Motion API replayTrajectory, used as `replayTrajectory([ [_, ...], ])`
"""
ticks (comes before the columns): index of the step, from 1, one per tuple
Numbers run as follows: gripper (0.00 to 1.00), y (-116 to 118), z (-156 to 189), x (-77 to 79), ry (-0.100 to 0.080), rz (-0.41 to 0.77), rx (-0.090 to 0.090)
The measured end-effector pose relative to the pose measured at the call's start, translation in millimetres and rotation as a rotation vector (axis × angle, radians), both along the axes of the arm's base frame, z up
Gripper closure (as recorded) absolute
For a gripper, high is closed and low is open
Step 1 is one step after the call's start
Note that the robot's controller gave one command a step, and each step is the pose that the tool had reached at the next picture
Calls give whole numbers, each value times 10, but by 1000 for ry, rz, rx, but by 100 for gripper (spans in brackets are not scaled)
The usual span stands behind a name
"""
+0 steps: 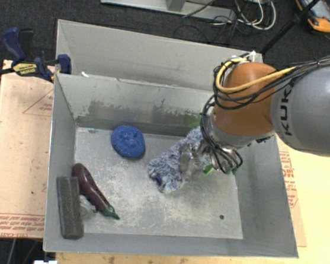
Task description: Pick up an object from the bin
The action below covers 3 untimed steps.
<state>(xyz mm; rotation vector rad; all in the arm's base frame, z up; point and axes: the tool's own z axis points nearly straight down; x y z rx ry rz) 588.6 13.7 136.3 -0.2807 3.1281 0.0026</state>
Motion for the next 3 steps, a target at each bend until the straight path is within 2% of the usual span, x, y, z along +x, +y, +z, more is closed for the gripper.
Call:
replayTrajectory([
  [3,100,0,-1,0,0,0,0],
])
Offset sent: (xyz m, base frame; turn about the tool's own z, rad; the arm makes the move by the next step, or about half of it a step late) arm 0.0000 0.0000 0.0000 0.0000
